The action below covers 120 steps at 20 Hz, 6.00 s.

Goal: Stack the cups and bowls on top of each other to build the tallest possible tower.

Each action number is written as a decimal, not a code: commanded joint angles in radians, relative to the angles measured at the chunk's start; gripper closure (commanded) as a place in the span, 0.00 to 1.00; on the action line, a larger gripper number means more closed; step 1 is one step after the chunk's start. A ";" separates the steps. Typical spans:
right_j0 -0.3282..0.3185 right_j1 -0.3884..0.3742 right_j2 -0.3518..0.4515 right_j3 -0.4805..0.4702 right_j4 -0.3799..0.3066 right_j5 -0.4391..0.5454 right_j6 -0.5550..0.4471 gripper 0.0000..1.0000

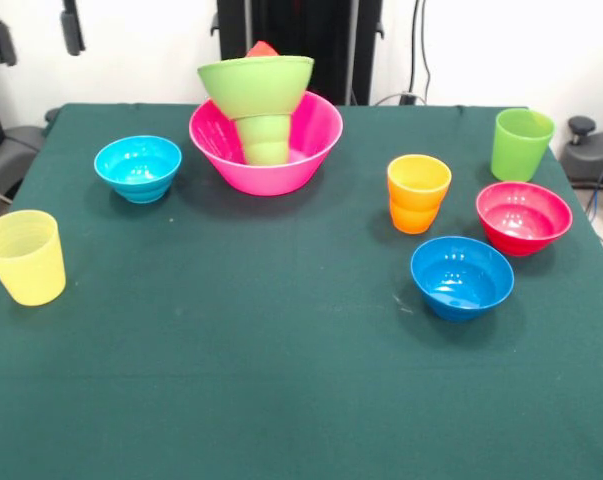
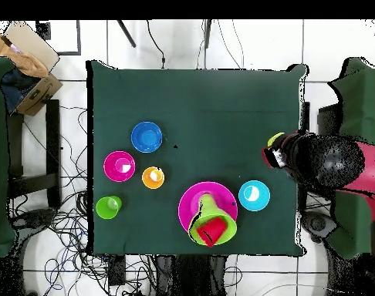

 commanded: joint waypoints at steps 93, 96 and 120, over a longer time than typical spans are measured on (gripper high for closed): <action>0.617 0.015 -0.411 0.214 0.080 -0.348 0.452 0.00; 0.639 0.026 -0.427 0.220 0.073 -0.378 0.465 0.00; 0.815 0.092 -0.542 0.165 0.057 -0.419 0.546 0.00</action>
